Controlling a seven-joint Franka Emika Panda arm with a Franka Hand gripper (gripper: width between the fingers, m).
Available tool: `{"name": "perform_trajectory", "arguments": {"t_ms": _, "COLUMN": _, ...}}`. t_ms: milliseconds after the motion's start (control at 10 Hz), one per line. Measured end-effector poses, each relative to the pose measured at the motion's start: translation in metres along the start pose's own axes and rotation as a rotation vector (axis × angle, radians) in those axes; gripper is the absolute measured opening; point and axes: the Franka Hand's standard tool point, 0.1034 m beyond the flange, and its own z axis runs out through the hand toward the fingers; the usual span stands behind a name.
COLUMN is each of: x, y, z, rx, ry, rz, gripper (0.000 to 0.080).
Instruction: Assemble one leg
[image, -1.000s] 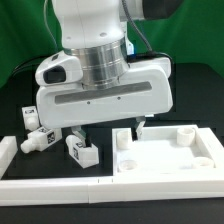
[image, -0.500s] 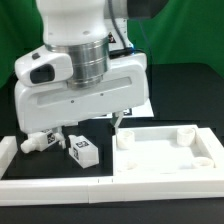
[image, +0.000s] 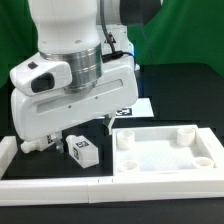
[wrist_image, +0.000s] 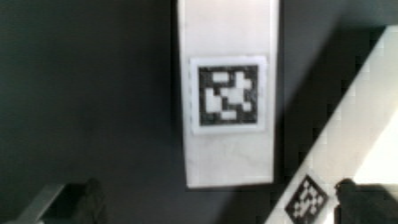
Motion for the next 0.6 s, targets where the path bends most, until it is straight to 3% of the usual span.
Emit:
{"name": "perform_trajectory", "arguments": {"t_ms": 200, "x": 0.001, "y": -0.004, "z": -0.004, "rx": -0.014, "ry": -0.187, "rz": -0.021, "gripper": 0.0649}}
{"name": "perform_trajectory", "arguments": {"t_ms": 600, "x": 0.002, "y": -0.019, "z": 0.003, "rx": 0.059, "ry": -0.371, "rz": -0.039, "gripper": 0.0649}}
